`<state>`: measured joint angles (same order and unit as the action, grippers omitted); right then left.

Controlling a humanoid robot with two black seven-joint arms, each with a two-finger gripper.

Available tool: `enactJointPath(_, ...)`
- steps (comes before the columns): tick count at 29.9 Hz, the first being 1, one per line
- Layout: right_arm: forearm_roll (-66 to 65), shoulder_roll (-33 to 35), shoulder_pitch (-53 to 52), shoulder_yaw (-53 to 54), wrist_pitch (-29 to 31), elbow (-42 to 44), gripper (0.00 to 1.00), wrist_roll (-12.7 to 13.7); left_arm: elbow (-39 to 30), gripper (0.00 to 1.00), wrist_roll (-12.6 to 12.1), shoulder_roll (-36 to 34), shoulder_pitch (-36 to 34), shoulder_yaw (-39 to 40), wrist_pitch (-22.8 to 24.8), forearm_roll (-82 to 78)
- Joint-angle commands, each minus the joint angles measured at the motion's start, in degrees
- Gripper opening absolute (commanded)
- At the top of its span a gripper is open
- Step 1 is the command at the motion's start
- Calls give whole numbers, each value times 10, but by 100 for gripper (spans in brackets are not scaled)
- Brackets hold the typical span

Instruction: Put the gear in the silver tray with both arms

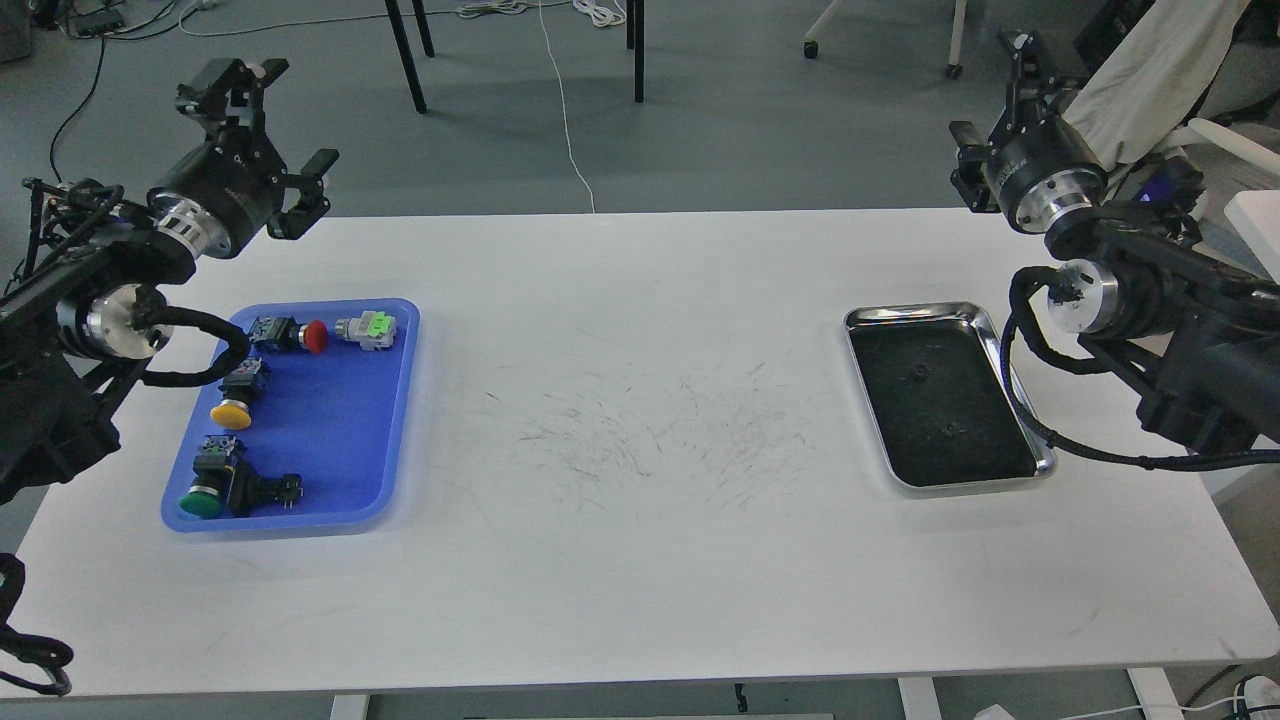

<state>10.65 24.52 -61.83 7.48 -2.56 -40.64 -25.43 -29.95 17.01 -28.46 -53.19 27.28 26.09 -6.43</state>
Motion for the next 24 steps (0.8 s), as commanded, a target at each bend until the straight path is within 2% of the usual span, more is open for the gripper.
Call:
enactJointPath(1, 0, 0, -1, 1, -2, -2, 99, 3, 18, 99, 2, 5, 2, 0, 19, -9)
enactJointPath(4, 0, -1, -4, 0, -3, -2, 99, 3, 17, 99, 3, 5, -2, 1, 19, -6)
enactJointPath(7, 1, -1, -8, 4, -3, 1, 99, 3, 60, 98, -6, 13, -7, 1, 19, -8)
enactJointPath(10, 1, -1, -8, 22, -3, 2, 99, 4, 94, 98, -16, 70, -9, 25, 19, 17)
enactJointPath(13, 15, -1, -5, 29, -3, 5, 99, 5, 85, 98, -21, 99, -6, 30, -1, 31)
enactJointPath(17, 24, -6, -3, 29, -6, 6, 99, 14, 84, 98, -19, 104, -12, 27, -28, 42)
enactJointPath(24, 18, -25, -4, 25, -10, 15, 99, 14, 86, 98, -19, 106, -16, 16, -25, 38)
